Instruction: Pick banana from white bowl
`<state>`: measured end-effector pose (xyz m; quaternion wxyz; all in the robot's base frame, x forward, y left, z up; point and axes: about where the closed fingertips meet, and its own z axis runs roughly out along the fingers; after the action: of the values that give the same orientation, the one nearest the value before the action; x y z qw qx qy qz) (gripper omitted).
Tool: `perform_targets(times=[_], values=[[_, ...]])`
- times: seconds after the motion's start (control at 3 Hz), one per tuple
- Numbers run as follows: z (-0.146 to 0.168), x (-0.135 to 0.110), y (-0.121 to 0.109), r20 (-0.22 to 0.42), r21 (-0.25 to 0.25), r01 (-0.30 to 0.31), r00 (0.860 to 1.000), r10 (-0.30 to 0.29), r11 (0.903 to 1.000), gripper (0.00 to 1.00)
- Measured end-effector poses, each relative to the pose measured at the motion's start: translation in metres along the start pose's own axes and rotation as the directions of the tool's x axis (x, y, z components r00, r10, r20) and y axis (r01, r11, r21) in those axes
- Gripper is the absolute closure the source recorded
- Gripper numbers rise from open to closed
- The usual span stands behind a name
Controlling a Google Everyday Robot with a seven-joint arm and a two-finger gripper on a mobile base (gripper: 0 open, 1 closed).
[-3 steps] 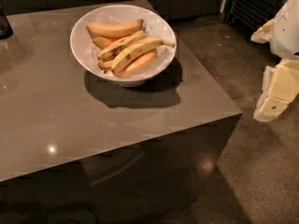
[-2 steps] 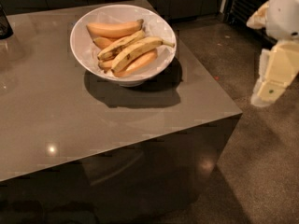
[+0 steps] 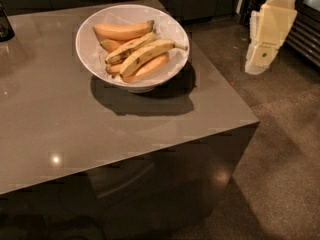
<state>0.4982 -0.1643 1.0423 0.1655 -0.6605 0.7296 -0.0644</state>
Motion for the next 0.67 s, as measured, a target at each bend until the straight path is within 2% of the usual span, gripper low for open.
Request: perform_targets(times=[0.33,0.67], values=[[-0.004,-0.007,-0.008,0.022,0.039,0.003,1.000,-0.004,0.9992,0.00],[-0.010,-0.024,-0.022,0.068,0.098,0.024,0.997,-0.031,0.9949,0.00]])
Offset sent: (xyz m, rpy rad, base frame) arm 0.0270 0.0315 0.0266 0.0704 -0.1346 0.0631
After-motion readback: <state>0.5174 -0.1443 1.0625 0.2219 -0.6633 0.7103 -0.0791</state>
